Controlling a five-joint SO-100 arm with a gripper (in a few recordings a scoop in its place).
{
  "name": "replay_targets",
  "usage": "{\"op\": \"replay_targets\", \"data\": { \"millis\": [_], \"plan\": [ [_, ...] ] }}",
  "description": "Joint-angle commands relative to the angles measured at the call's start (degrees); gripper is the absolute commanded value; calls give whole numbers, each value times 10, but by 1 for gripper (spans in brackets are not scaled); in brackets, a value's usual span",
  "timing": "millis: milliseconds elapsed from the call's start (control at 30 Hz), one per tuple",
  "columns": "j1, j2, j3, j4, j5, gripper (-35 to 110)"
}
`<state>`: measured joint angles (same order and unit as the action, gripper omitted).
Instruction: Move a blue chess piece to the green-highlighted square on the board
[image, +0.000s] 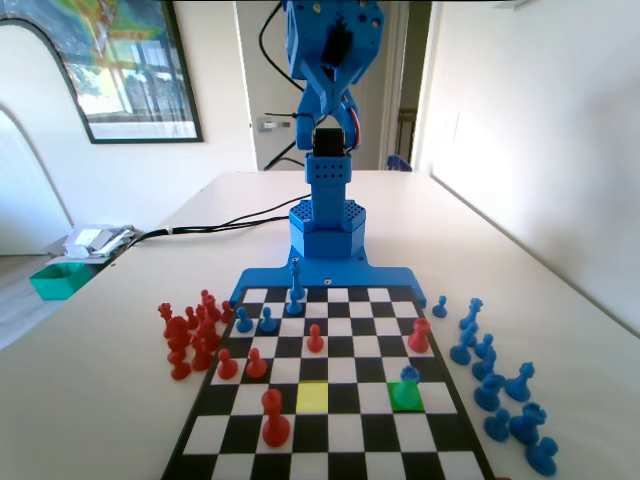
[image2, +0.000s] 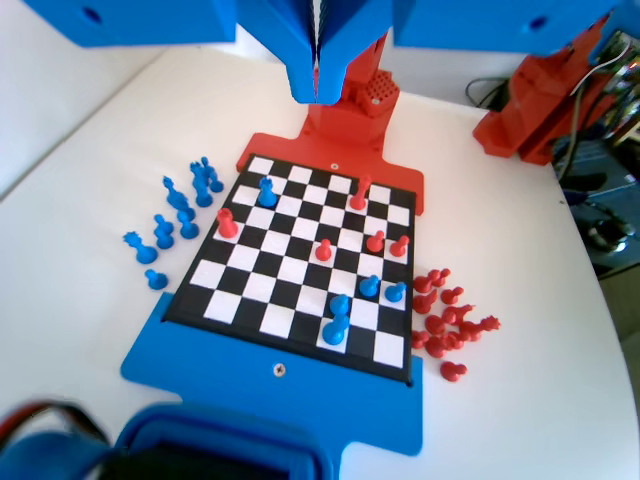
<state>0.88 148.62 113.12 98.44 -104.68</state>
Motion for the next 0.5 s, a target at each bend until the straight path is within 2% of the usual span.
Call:
{"op": "replay_targets", "data": {
  "millis": [0, 133, 467],
  "plan": [
    [0, 80, 44, -17, -5, 1],
    [-4, 139, 106, -56, 7, 1],
    [-4, 185, 113, -66, 17, 1]
  ]
}}
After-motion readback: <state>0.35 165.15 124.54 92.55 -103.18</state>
